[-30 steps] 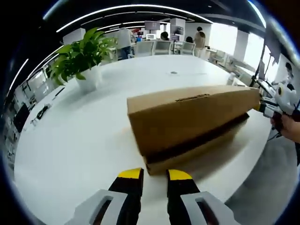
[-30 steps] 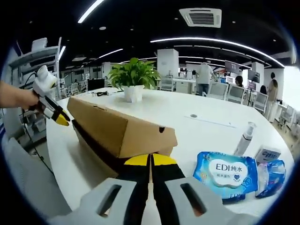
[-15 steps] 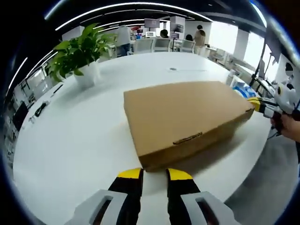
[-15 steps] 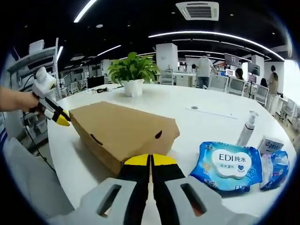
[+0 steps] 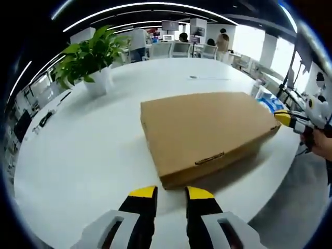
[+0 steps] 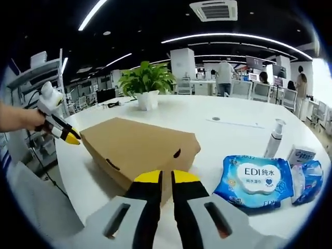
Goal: Operate the shoe box by opening the lid, removing the specified soft item, and placing it in the target area until the item is outside and the box remains undamaged.
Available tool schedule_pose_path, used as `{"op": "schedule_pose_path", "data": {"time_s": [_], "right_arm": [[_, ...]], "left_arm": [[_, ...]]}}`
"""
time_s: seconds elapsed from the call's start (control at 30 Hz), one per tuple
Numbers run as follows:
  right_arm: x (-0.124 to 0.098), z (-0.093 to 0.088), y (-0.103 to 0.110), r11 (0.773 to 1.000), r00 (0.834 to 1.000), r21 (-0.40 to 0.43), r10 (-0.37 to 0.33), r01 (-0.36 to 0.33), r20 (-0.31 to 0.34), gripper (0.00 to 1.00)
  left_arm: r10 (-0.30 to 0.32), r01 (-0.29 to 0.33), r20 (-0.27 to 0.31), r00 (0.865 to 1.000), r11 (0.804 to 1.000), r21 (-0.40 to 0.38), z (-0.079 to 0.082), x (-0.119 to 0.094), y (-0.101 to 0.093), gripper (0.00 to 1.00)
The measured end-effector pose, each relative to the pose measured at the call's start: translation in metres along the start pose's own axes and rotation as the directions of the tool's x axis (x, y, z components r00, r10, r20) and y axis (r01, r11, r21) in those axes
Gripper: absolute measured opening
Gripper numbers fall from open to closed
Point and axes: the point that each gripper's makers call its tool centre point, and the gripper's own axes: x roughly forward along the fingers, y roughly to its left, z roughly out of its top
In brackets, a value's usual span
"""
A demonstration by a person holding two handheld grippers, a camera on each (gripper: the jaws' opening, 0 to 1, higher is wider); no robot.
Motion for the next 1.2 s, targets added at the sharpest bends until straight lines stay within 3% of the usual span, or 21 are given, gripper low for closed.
{"op": "schedule_pose_path", "data": {"time_s": [0.2,0.37,0.5,0.57,0.87,1.2], "right_arm": [[-0.002,0.005,0.002,1.0,1.0,0.007,-0.018,0.018,0.005,0.13],[-0.003,0.017,0.006,0.999,0.999,0.018,-0.038,0.038,0.024,0.15],[0.0,0.018,0.01,0.999,0.999,0.017,-0.046,0.046,0.016,0.18],[0.001,0.014,0.012,0.998,0.999,0.019,-0.053,0.053,-0.002,0.19],[-0.001,-0.003,0.016,0.997,0.996,0.029,-0.07,0.072,-0.05,0.21],[0.002,-0.013,0.018,0.996,0.994,0.03,-0.078,0.08,-0.074,0.2]], "left_arm": [[0.012,-0.012,0.007,1.0,1.0,-0.025,0.002,-0.011,0.011,0.23],[0.008,-0.003,0.073,0.997,0.998,-0.066,0.025,-0.02,0.025,0.23],[-0.013,0.021,0.101,0.995,0.997,-0.081,0.042,-0.022,0.022,0.23],[-0.024,0.031,0.101,0.995,0.997,-0.071,0.045,-0.012,0.02,0.23],[-0.043,0.044,0.057,0.997,0.999,-0.015,0.042,0.007,0.019,0.23],[-0.061,0.061,0.051,0.997,0.998,-0.006,0.035,0.006,0.015,0.24]]}}
